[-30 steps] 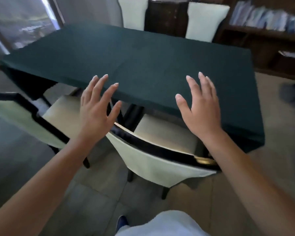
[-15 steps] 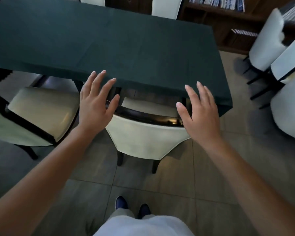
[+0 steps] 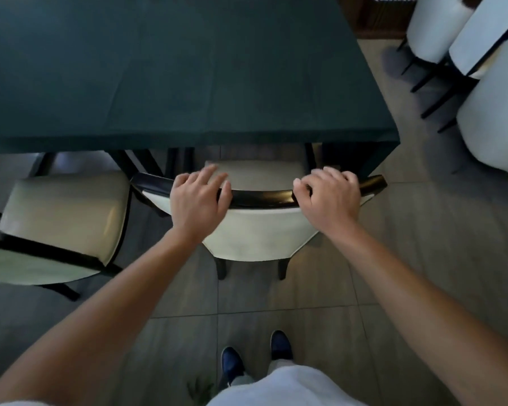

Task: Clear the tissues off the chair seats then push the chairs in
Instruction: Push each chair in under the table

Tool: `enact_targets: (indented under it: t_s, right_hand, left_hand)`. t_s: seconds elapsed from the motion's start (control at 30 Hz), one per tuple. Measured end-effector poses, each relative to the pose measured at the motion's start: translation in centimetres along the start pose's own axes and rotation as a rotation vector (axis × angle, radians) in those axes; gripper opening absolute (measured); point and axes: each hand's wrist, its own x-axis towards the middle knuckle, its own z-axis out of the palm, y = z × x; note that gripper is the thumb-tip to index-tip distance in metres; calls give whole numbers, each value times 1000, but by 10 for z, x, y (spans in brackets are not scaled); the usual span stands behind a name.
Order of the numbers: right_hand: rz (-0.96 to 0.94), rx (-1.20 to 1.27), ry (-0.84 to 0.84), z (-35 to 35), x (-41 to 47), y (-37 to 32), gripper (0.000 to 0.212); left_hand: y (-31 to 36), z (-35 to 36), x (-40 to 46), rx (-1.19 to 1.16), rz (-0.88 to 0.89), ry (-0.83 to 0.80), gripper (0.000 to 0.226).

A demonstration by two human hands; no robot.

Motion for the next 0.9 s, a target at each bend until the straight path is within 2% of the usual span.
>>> enact_targets:
  t_s: [0.13, 0.27, 0.43, 0.53, 0.6, 0.8, 0.9]
  right_hand:
    - [25, 61, 204, 9, -2, -2, 46]
    - [6, 53, 290, 24, 8, -13, 37]
    - [-96, 106, 432, 33, 15, 0, 37]
    - [14, 56, 493, 36, 13, -3, 35]
    - [131, 92, 531, 43, 3, -14, 38]
    - [156, 181, 591, 44, 21, -23, 38]
    - [177, 193, 622, 52, 3, -37, 41]
  left_hand:
    - [-17, 8, 12, -1, 107, 51, 44]
    - [-33, 9, 20, -24, 78, 77, 44]
    - [-40, 6, 0, -9, 120, 88, 37]
    - [-50, 11, -17, 37, 87, 57, 45]
    - [-50, 21, -18, 19, 61, 128, 47]
    - [-55, 33, 3, -46, 18, 223, 50]
    - [-47, 34, -9, -90, -21, 245, 46]
